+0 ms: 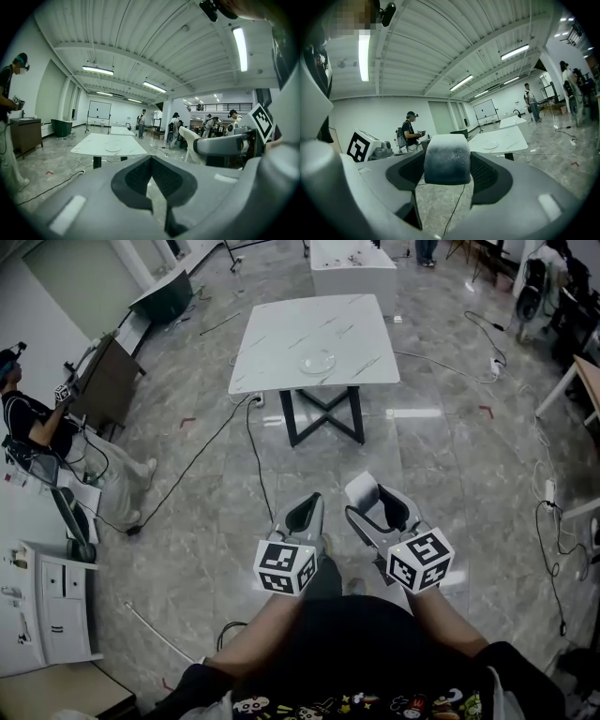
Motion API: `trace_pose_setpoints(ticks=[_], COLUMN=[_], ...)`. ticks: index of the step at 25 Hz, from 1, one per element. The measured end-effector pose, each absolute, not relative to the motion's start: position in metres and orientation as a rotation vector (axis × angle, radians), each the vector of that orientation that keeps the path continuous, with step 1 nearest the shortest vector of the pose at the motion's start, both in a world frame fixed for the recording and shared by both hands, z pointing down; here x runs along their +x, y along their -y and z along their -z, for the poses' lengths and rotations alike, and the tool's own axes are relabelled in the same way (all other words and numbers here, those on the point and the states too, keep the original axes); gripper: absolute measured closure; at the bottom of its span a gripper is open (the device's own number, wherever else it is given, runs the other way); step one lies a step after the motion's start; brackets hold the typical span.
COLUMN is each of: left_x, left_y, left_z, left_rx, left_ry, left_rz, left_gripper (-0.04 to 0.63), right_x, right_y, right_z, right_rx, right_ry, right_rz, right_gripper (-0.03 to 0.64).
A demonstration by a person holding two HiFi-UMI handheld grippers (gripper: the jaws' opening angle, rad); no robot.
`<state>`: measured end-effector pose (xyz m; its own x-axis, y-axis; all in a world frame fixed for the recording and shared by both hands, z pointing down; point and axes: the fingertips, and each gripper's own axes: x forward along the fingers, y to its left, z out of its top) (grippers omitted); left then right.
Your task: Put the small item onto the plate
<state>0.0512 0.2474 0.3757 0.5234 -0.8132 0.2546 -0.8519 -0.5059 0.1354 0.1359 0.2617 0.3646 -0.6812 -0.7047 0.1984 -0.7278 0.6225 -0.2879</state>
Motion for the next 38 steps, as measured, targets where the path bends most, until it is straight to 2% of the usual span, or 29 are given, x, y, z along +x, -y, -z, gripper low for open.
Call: trace_pose_setpoints(ticks=[23, 38], left_x=[-0.015, -0.032], left_y=[-0.086, -0.031], left_z=[-0.385, -0.384], left_rx=[2.542, 2.580], left_ry=[1.293, 1.175], left_rz=[-0.198, -0.189], left_gripper=[0.595, 0.595], right_x=[0.064, 0.039], right_y=[-0.110, -0.061], right_z=[-0.372, -0.368], right_rx=[1.309, 1.396], right_ry=[2.695, 2.642], right_rz=[-0.564, -0.567], right_gripper=[0.290, 0.290])
